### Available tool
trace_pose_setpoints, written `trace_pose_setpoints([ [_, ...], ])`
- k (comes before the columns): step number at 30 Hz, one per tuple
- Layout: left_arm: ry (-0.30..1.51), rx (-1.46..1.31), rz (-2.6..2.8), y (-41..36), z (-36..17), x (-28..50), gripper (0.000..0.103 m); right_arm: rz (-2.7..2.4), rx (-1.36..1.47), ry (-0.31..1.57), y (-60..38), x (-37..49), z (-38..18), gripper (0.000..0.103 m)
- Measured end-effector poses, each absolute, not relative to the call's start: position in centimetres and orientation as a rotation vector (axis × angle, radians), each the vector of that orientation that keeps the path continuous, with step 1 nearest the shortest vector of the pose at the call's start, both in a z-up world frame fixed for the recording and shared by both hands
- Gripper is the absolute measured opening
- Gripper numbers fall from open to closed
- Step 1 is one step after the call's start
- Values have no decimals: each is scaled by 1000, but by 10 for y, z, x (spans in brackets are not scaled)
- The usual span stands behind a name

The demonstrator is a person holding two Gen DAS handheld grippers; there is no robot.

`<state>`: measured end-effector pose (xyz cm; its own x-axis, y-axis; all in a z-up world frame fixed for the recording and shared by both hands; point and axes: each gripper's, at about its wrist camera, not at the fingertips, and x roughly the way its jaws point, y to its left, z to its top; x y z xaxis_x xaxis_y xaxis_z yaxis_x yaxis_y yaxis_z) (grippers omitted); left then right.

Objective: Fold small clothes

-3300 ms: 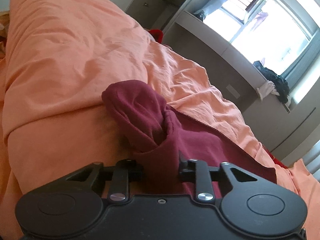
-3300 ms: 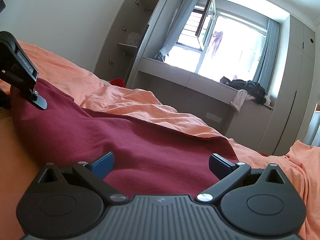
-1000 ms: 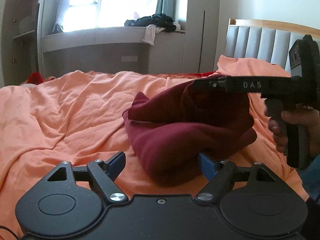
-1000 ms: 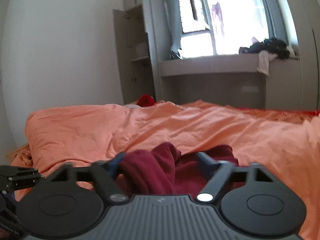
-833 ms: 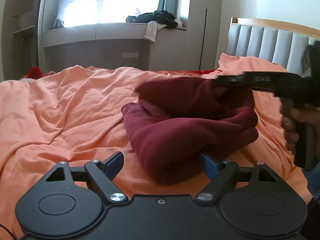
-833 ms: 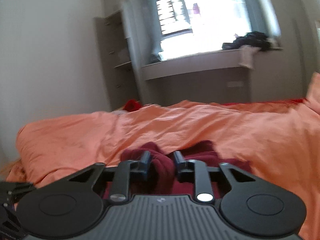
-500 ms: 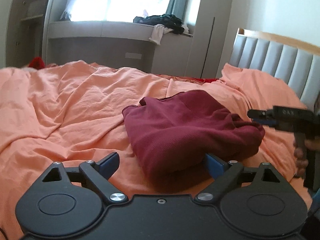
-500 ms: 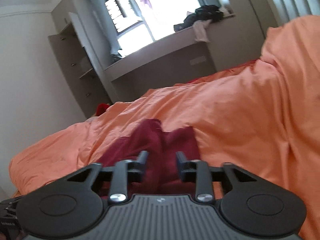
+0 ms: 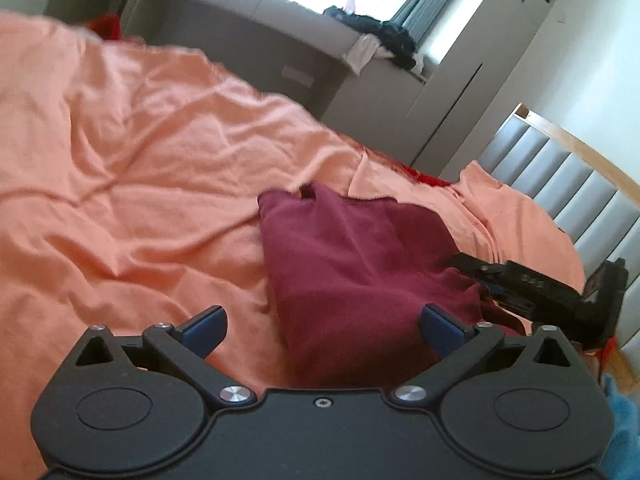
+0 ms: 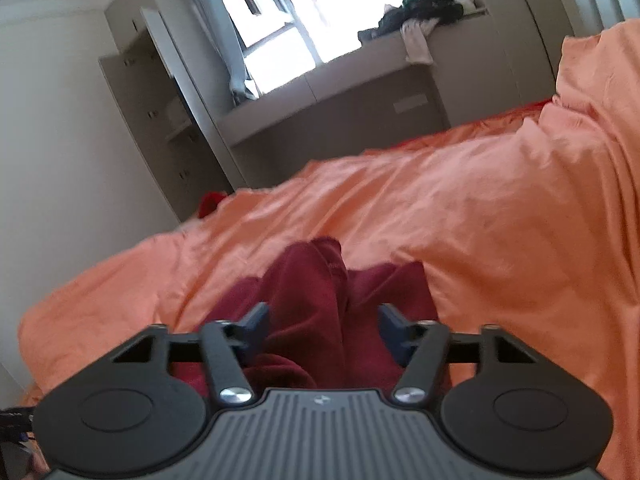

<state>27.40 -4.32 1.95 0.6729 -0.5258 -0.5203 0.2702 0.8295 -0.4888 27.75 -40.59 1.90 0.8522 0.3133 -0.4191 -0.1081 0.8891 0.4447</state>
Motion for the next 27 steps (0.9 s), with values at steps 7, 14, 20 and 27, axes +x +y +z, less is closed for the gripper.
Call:
trace_pose_setpoints([
  [7, 816, -423, -529, -59, -4, 288, 100, 248, 374, 398, -400, 266, 31, 7],
  [14, 843, -376, -594, -91, 2, 304, 97, 180, 401, 324, -422, 259, 46, 7],
  [20, 840, -339, -582, -99, -2, 301, 98, 99, 426, 493, -437, 282, 13, 7],
  [27, 826, -353, -572, -86, 2, 294, 100, 96, 381, 514, -435, 279, 8, 32],
])
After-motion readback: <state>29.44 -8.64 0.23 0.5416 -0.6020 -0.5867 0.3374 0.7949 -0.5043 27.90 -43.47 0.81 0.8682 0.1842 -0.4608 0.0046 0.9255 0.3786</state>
